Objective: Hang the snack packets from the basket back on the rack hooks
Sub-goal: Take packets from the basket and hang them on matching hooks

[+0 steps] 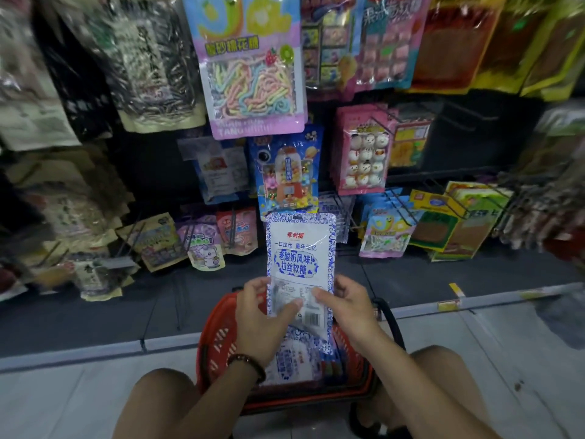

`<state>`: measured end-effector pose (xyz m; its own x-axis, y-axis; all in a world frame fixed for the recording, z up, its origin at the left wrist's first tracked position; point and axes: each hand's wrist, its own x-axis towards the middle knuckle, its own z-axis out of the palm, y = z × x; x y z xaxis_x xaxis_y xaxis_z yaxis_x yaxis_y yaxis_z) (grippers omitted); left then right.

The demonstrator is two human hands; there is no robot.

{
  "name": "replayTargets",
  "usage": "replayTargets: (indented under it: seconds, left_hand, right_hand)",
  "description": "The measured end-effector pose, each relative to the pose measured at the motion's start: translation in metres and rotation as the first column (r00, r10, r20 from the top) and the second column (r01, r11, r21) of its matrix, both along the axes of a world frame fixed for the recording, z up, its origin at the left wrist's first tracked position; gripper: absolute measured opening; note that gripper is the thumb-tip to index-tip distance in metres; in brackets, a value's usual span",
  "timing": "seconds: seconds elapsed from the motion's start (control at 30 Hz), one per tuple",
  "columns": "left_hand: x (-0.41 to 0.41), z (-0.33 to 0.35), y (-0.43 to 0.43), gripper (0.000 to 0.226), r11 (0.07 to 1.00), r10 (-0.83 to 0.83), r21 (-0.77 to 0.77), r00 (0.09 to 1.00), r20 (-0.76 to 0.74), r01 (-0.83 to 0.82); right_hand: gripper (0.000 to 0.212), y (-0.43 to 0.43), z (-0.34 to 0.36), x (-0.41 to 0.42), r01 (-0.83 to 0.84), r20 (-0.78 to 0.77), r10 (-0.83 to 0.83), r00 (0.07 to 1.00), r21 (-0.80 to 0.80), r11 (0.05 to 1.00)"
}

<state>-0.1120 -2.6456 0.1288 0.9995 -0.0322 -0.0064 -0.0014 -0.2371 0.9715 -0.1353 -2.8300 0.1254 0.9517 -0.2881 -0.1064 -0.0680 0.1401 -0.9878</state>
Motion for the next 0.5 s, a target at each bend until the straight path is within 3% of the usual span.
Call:
replayTargets:
  seconds: [0.1,0.23,0.3,0.37,0.5]
  left_hand:
    - [-0.007,0.011,-0.02,0.071,0.964,-0.19,-0.195,0.981,-0.029,0.181]
    - [-0.004,0.021,-0.025,0.052,0.94,-0.122,-0.324,0.992,-0.021,0.109]
    - [0.0,0.023,-0.02,0.035,0.966,-0.079,-0.248,0.997,0.0,0.076]
    - [0.004,0.024,-0.012,0.033,0.978,-0.058,-0.201,0.998,-0.033,0.05]
    - [0.02,0.019,0.004,0.077,0.976,-0.074,-0.216,0.985,-0.158,0.038]
  right_hand:
    - [0.022,0.011,0.004,-0.003,-0.075,0.038,0.077,0.996,-0.049,0.996]
    - [0.026,0.02,0.008,-0.01,-0.229,0.092,0.24,0.966,-0.123,0.966]
    - [0.024,0.017,0.009,-0.01,-0.157,0.113,0.179,0.977,-0.185,0.97]
    - [0.023,0.009,0.01,-0.007,-0.019,0.116,0.05,0.992,-0.252,0.968]
    - [0.046,-0.019,0.011,0.009,0.209,0.02,-0.211,0.977,-0.26,0.943]
